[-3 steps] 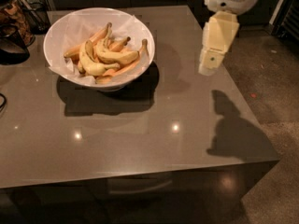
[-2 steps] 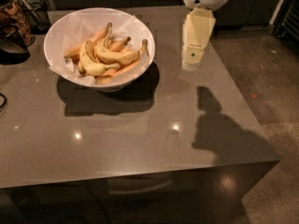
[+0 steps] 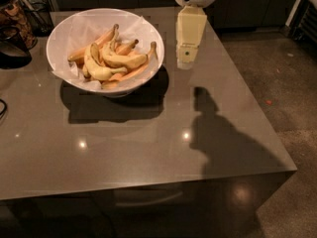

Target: Pick banana from white bowl

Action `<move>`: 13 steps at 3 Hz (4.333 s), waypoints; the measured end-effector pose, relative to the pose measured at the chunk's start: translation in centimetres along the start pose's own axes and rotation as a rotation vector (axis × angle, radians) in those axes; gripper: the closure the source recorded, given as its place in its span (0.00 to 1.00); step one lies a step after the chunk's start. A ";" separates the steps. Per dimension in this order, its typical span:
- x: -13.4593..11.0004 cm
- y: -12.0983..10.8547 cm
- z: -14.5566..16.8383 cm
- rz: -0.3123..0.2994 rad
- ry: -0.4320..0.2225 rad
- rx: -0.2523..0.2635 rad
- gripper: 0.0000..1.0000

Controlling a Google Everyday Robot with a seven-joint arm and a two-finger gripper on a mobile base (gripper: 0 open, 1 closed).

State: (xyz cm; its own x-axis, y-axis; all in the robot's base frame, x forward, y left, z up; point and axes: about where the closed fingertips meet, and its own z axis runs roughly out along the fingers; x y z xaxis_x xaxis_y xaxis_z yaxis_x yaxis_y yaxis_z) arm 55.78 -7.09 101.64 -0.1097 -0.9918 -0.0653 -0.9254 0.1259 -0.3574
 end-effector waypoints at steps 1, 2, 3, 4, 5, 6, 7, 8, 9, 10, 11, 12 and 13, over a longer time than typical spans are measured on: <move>-0.9 -0.5 0.1 -0.014 -0.026 0.015 0.00; -3.1 -0.9 0.2 -0.071 -0.064 -0.008 0.00; -5.8 -0.9 0.4 -0.169 -0.097 -0.030 0.00; -6.2 -1.4 0.4 -0.169 -0.114 -0.006 0.00; -6.8 -1.5 0.7 -0.176 -0.138 -0.012 0.00; -9.1 -1.3 2.3 -0.199 -0.155 -0.083 0.00; -12.0 -1.6 3.5 -0.231 -0.188 -0.103 0.00; -12.0 -1.6 3.5 -0.231 -0.188 -0.103 0.00; -12.5 -2.3 3.7 -0.201 -0.237 -0.102 0.19; -12.9 -2.6 4.0 -0.185 -0.260 -0.111 0.42; -13.1 -2.8 4.2 -0.176 -0.271 -0.119 0.66; -13.8 -2.4 4.9 -0.178 -0.275 -0.149 0.77; -14.6 -2.1 5.5 -0.176 -0.284 -0.177 0.71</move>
Offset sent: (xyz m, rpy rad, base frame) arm 0.0075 0.0454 0.0070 0.0266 0.0692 0.1635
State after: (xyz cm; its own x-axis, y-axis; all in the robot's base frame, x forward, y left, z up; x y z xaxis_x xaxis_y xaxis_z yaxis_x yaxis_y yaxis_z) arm 61.30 7.20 98.17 0.1387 -0.9495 -0.2814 -0.9722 -0.0765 -0.2211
